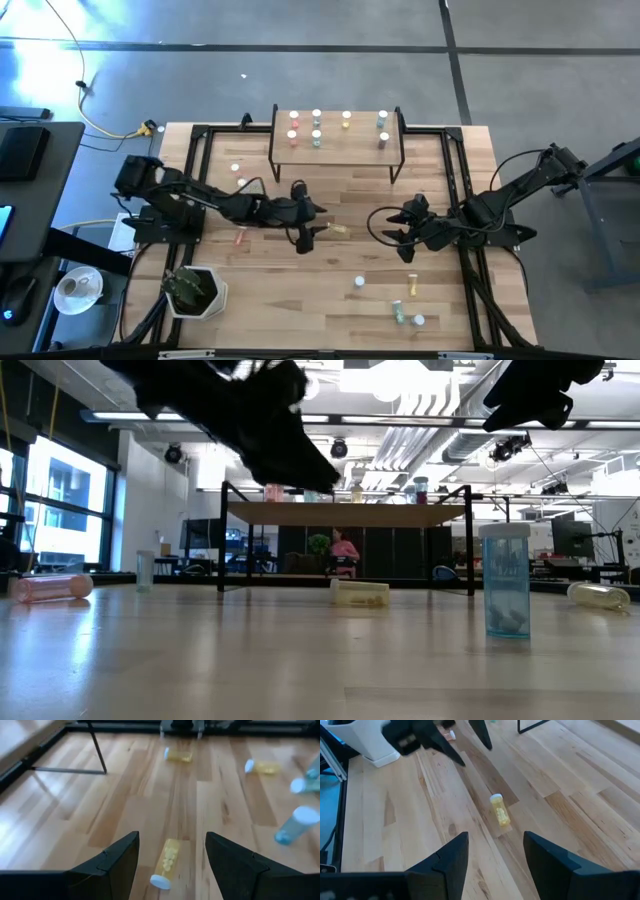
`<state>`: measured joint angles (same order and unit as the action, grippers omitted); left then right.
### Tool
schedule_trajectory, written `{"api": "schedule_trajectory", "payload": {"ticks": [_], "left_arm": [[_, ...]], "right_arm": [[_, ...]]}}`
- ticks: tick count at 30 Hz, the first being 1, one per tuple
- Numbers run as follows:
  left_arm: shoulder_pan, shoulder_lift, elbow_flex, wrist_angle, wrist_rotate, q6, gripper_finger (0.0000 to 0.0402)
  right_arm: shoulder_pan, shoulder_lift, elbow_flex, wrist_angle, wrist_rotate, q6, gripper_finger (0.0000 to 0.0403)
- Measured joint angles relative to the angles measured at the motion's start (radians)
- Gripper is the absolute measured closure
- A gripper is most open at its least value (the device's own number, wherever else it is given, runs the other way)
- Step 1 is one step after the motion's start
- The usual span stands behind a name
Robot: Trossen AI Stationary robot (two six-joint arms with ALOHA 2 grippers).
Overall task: Pick and place medicine bottles onto shelf by color
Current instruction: Put the yellow medicine bottle on the shelf
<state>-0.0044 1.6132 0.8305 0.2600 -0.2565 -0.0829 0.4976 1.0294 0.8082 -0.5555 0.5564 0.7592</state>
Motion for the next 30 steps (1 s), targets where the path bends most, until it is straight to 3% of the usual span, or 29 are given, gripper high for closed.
{"api": "schedule_trajectory", "payload": {"ticks": [10, 30], "left_arm": [[0.021, 0.18, 0.073, -0.003, -0.009, 0.035, 0.0181], [0.058, 0.255, 0.077, -0.027, 0.047, 0.024, 0.0181]], "right_arm": [[0.0, 0.0, 0.0, 0.0, 0.0, 0.0, 0.0221], [0.0, 0.0, 0.0, 0.0, 0.001, 0.0, 0.0221]]}}
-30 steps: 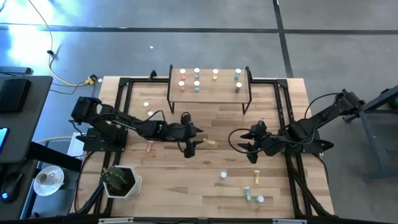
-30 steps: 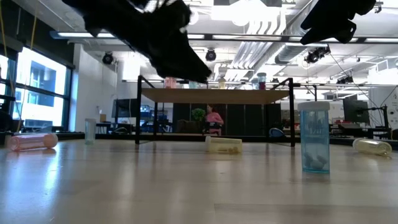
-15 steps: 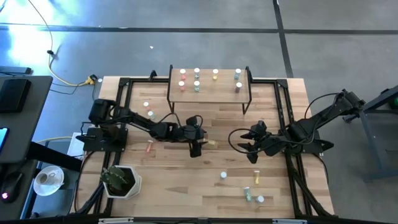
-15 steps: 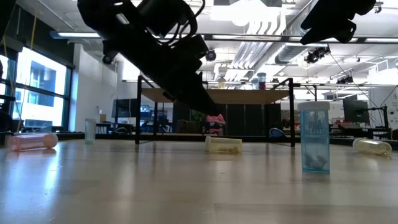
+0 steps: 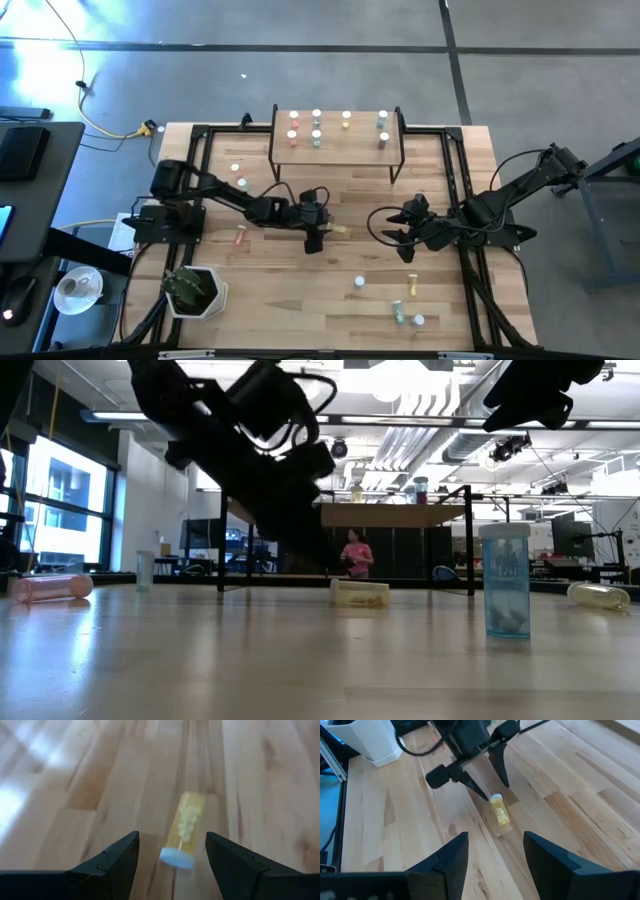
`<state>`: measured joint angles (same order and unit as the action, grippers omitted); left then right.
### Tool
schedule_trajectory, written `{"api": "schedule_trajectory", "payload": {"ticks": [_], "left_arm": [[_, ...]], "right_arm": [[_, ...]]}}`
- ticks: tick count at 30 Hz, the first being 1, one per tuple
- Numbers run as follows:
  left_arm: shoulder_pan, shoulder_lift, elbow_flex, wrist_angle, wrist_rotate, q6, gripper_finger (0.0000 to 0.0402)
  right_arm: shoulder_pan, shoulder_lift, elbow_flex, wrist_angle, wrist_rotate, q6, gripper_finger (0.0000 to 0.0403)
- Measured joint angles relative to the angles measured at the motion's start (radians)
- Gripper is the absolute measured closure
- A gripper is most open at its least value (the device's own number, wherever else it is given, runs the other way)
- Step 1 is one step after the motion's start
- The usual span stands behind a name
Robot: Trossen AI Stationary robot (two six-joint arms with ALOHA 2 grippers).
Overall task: Pick and place medicine bottles onto shelf by color
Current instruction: Put the yellow medicine bottle on the shelf
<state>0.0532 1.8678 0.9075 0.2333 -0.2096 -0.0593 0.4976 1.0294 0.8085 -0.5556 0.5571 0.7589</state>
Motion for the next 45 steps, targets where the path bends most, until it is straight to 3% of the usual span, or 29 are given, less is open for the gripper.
{"api": "schedule_trajectory", "payload": {"ticks": [16, 25, 28, 45], "left_arm": [[0.008, 0.094, 0.0, 0.074, 0.074, 0.011, 0.0181], [0.025, 0.095, -0.001, 0.084, 0.082, 0.041, 0.0181], [0.026, 0.095, -0.001, 0.086, 0.128, 0.068, 0.0181], [0.025, 0.1, 0.0, 0.106, 0.169, 0.124, 0.0212]], "right_arm": [[0.0, 0.0, 0.0, 0.002, 0.0, 0.001, 0.0221], [0.0, 0.0, 0.0, 0.002, 0.0, 0.003, 0.0221], [0.0, 0.0, 0.0, 0.002, 0.0, 0.003, 0.0221], [0.0, 0.0, 0.0, 0.002, 0.0, 0.003, 0.0221]]}}
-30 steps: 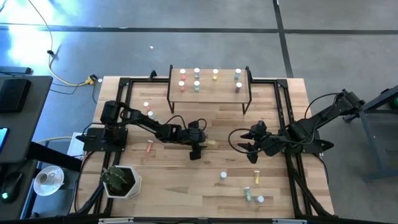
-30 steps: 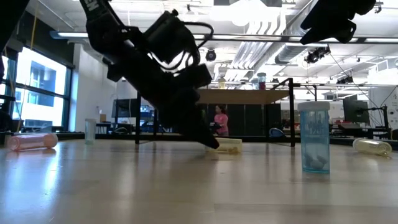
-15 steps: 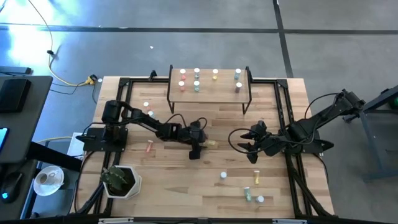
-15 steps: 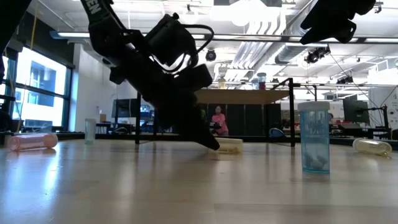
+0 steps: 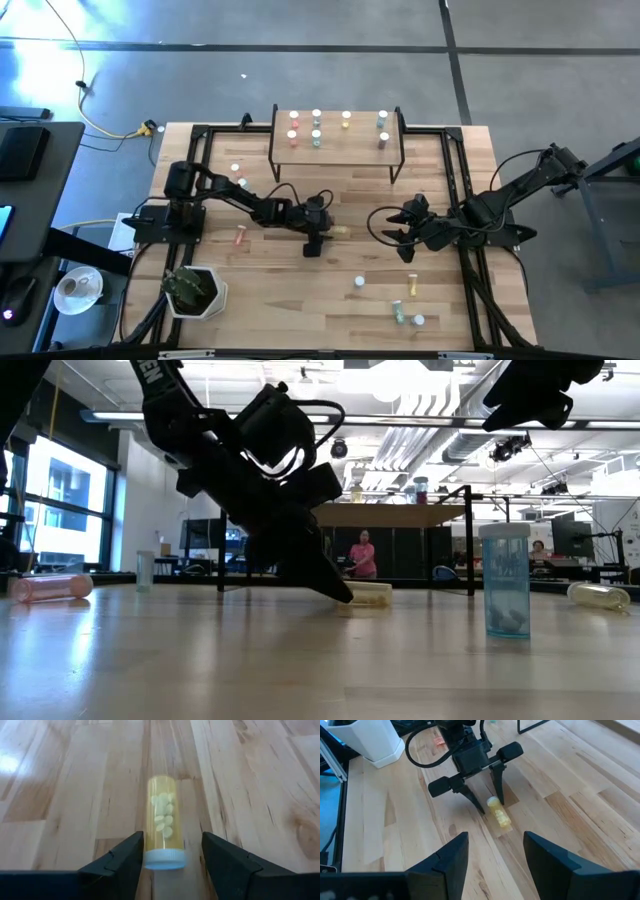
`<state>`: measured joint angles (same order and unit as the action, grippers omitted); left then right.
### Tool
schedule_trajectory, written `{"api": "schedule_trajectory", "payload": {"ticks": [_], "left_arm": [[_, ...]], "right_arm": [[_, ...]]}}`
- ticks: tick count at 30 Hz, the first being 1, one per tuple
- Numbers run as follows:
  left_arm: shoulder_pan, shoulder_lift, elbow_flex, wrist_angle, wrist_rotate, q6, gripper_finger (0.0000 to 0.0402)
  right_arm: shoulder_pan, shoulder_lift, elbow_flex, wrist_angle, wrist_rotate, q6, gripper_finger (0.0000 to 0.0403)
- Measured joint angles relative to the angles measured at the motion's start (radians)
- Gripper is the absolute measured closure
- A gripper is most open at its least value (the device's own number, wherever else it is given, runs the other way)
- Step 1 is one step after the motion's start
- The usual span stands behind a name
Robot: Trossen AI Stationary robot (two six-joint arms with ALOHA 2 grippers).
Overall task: Pick and place medicine bottles onto shelf by color
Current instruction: Put the yellow medicine bottle on the shelf
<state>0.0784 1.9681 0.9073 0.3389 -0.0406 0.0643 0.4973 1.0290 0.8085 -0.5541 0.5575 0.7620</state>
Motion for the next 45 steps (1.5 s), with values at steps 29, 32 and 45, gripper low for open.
{"api": "schedule_trajectory", "payload": {"ticks": [29, 32, 45], "left_arm": [[-0.001, 0.0, 0.0, -0.011, 0.007, -0.008, 0.029], [-0.007, -0.006, 0.0, -0.015, 0.007, -0.008, 0.029], [-0.069, -0.089, 0.101, -0.251, 0.006, 0.045, 0.0289]], "right_arm": [[0.0, 0.0, 0.0, 0.007, -0.058, -0.003, 0.0221], [0.0, 0.0, 0.0, 0.017, -0.05, -0.017, 0.0221], [-0.056, 0.0, 0.0, 0.195, -0.08, -0.222, 0.0221]]}}
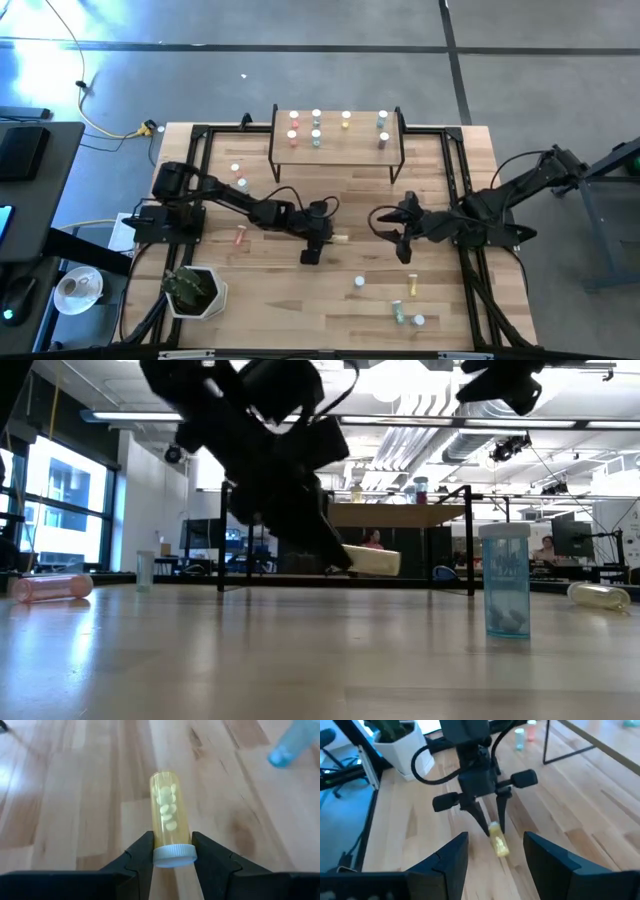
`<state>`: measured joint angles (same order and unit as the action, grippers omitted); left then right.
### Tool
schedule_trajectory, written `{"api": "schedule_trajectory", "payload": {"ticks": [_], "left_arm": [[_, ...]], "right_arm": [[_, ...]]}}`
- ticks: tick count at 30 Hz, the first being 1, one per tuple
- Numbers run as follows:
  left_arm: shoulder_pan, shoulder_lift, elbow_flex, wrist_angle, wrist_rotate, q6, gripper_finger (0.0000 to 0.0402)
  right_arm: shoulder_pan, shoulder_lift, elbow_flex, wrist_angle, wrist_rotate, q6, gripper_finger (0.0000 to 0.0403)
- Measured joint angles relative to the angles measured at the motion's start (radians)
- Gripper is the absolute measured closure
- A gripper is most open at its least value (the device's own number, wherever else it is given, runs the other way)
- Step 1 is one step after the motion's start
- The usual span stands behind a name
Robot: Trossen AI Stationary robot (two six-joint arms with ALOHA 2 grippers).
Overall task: Pick and place medicine bottles onto shelf by color
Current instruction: Put the yellow medicine bottle on the shelf
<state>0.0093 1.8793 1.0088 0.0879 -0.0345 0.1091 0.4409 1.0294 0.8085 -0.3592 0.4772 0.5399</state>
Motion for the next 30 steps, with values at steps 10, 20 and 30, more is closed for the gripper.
{"api": "schedule_trajectory", "payload": {"ticks": [10, 20, 30], "left_arm": [[-0.038, -0.015, 0.117, -0.189, -0.034, 0.086, 0.0289], [-0.074, -0.022, 0.221, -0.362, -0.126, 0.146, 0.0289], [-0.134, -0.022, 0.312, -0.44, -0.292, 0.247, 0.0289]], "right_arm": [[-0.094, 0.0, 0.0, 0.095, -0.183, -0.122, 0.0221], [-0.128, 0.02, 0.0, 0.111, -0.227, -0.119, 0.0221], [-0.134, 0.112, 0.0, 0.139, -0.256, -0.094, 0.0221]]}}
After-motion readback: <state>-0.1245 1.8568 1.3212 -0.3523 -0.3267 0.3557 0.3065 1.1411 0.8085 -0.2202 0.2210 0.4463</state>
